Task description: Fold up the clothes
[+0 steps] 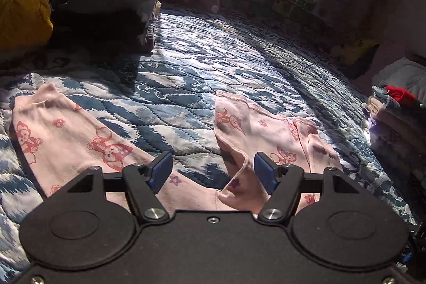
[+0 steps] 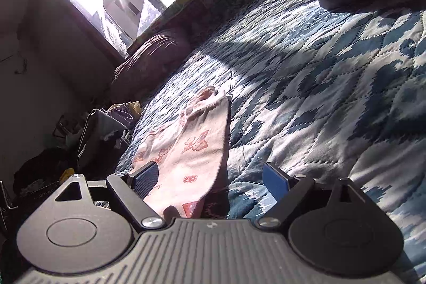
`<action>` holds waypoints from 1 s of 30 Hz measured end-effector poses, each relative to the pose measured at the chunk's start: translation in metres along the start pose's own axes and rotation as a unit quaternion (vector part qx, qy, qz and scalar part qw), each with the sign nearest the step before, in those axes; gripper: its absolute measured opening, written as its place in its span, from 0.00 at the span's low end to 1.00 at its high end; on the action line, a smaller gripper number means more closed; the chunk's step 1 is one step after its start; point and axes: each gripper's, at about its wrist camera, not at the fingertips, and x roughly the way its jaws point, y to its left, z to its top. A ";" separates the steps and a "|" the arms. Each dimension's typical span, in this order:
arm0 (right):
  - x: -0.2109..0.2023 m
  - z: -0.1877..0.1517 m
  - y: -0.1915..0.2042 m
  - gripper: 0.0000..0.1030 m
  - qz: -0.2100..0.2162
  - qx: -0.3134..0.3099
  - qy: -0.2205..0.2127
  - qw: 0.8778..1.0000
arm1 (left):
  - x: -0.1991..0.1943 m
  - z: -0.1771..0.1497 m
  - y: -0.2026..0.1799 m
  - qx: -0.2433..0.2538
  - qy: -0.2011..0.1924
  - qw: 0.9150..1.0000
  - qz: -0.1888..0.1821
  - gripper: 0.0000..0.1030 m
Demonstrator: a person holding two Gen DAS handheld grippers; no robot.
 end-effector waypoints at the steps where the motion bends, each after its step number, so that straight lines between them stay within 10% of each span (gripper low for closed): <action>1: -0.001 0.001 -0.002 0.78 0.001 0.006 0.000 1.000 | -0.003 -0.003 0.004 -0.013 0.000 1.000 -0.017 0.72; 9: 0.013 0.026 -0.011 0.67 -0.008 0.049 0.010 0.999 | 0.011 -0.002 0.012 -0.025 0.010 0.997 -0.069 0.78; 21: 0.143 0.099 0.027 0.52 -0.100 -0.139 0.095 0.981 | 0.012 0.008 0.027 -0.051 0.004 0.993 -0.108 0.78; 25: 0.155 0.098 0.026 0.19 -0.086 -0.123 0.112 0.982 | 0.010 0.011 0.034 -0.065 0.001 0.992 -0.109 0.78; 30: 0.144 0.099 0.039 0.07 -0.085 -0.136 0.090 0.983 | 0.011 0.011 0.036 -0.070 0.004 0.992 -0.105 0.78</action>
